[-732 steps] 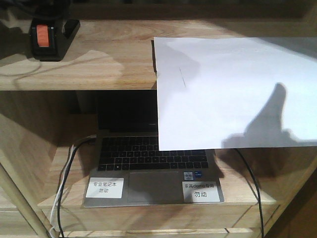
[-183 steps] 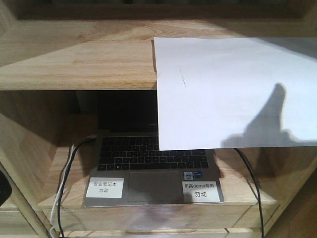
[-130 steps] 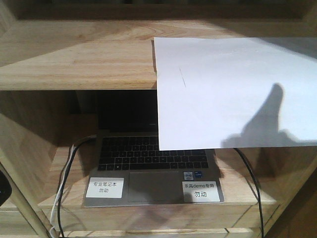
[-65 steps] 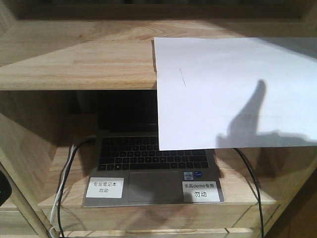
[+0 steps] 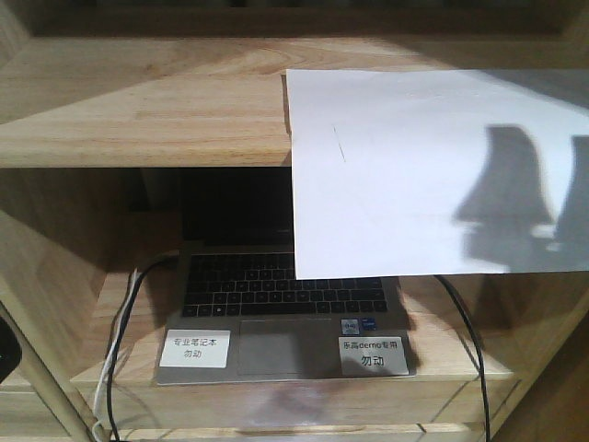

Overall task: Grab stapler and paper to desk for stapling
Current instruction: 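Close the right gripper on the edge of the white paper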

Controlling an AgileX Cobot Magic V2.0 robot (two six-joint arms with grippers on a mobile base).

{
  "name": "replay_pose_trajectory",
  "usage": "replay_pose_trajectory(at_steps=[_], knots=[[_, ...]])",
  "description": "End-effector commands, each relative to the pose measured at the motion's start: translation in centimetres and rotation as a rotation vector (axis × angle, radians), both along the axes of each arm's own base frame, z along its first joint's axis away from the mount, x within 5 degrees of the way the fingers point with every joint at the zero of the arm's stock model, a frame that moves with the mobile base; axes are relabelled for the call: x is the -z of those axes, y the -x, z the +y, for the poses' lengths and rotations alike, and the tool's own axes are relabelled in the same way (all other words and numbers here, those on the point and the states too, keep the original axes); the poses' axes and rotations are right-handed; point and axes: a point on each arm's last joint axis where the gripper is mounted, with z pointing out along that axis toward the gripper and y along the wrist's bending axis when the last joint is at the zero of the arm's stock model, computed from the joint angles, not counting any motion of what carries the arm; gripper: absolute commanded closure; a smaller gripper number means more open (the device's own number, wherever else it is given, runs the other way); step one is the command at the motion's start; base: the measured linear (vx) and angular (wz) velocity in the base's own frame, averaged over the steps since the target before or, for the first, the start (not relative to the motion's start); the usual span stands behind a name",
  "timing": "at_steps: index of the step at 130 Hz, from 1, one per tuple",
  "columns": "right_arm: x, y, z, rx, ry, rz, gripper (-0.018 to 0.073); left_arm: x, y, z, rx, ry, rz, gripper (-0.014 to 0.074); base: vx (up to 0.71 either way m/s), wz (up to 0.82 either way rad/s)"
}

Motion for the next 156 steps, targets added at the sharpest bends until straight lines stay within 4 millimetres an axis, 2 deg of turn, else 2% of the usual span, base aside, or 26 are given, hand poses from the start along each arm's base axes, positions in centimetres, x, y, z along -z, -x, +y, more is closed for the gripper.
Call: replay_pose_trajectory(at_steps=[1,30,31,51,81,100,131,156], knots=[[-0.7,0.5,0.1,-0.004,0.012,-0.160,-0.0094,-1.8,0.0,0.0,-0.003,0.097,-0.084,0.0603,0.00,0.00],[2.7,1.4,0.1,0.005,0.044,-0.117,-0.0088,-1.8,0.0,0.0,-0.003,0.097,-0.084,0.0603,0.00,0.00],[3.4,1.4,0.1,0.005,0.042,-0.104,-0.0088,-1.8,0.0,0.0,-0.003,0.097,-0.084,0.0603,0.00,0.00],[6.9,2.4,0.2,0.003,0.033,-0.065,-0.0083,-1.8,0.0,0.0,-0.003,0.097,-0.084,0.0603,0.00,0.00],[11.3,3.8,0.6,-0.108,-0.017,0.016,-0.0075,-1.8,0.0,0.0,-0.003,0.097,-0.084,0.0603,0.00,0.00],[13.2,4.2,1.1,-0.213,-0.018,0.048,-0.0074,-1.8,0.0,0.0,-0.003,0.097,-0.084,0.0603,0.00,0.00],[16.5,3.5,2.0,-0.348,-0.017,0.133,-0.0060,-1.8,0.0,0.0,-0.003,0.097,-0.084,0.0603,0.00,0.00],[18.0,3.1,2.4,-0.384,-0.025,0.080,-0.0039,-1.8,0.0,0.0,-0.003,0.097,-0.084,0.0603,0.00,0.00]])
